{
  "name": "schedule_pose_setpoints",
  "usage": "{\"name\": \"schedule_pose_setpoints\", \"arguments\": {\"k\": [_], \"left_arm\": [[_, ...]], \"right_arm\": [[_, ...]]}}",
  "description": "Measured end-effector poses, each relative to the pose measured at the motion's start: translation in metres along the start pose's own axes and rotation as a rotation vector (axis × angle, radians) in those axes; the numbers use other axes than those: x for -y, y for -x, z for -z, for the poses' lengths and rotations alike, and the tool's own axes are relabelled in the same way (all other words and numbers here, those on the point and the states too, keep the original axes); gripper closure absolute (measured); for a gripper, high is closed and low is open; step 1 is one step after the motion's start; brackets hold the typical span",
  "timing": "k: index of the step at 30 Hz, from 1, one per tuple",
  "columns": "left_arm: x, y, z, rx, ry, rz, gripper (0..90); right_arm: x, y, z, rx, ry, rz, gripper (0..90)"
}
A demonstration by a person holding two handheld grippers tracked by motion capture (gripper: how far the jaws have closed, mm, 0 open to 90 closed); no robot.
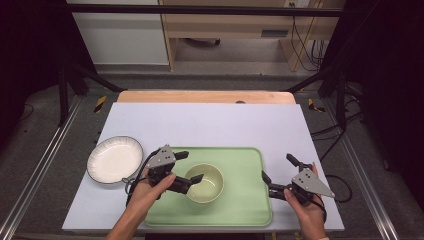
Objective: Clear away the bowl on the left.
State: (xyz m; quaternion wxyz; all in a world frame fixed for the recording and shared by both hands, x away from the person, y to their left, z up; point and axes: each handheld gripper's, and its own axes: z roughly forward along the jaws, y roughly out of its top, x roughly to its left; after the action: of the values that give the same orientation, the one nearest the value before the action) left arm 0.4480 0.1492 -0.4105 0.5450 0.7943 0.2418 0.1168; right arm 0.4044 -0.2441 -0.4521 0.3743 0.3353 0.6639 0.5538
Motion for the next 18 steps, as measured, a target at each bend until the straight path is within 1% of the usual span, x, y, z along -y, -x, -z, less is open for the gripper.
{"name": "schedule_pose_setpoints", "arguments": {"k": [3, 5, 8, 10, 12, 18], "left_arm": [[0.001, -0.002, 0.005, -0.023, 0.010, 0.000, 7.1], [0.002, -0.004, 0.009, -0.036, 0.028, 0.005, 7.0], [0.003, -0.008, 0.012, -0.035, 0.035, 0.011, 7.0], [0.004, -0.011, 0.017, -0.040, 0.056, 0.017, 6.6], [0.004, -0.013, 0.019, -0.043, 0.052, 0.010, 6.0], [0.008, -0.018, 0.028, -0.051, 0.060, 0.020, 4.1]], "right_arm": [[0.000, 0.000, 0.001, 0.001, 0.004, 0.001, 2.7], [0.000, 0.000, 0.001, 0.000, 0.001, 0.005, 2.7], [0.000, 0.001, 0.001, -0.001, 0.007, 0.003, 2.7], [0.000, 0.000, 0.001, -0.003, 0.004, 0.005, 2.7], [0.000, 0.000, 0.001, -0.003, 0.002, 0.007, 2.7], [0.000, 0.001, 0.001, 0.001, 0.006, 0.006, 2.7]]}}
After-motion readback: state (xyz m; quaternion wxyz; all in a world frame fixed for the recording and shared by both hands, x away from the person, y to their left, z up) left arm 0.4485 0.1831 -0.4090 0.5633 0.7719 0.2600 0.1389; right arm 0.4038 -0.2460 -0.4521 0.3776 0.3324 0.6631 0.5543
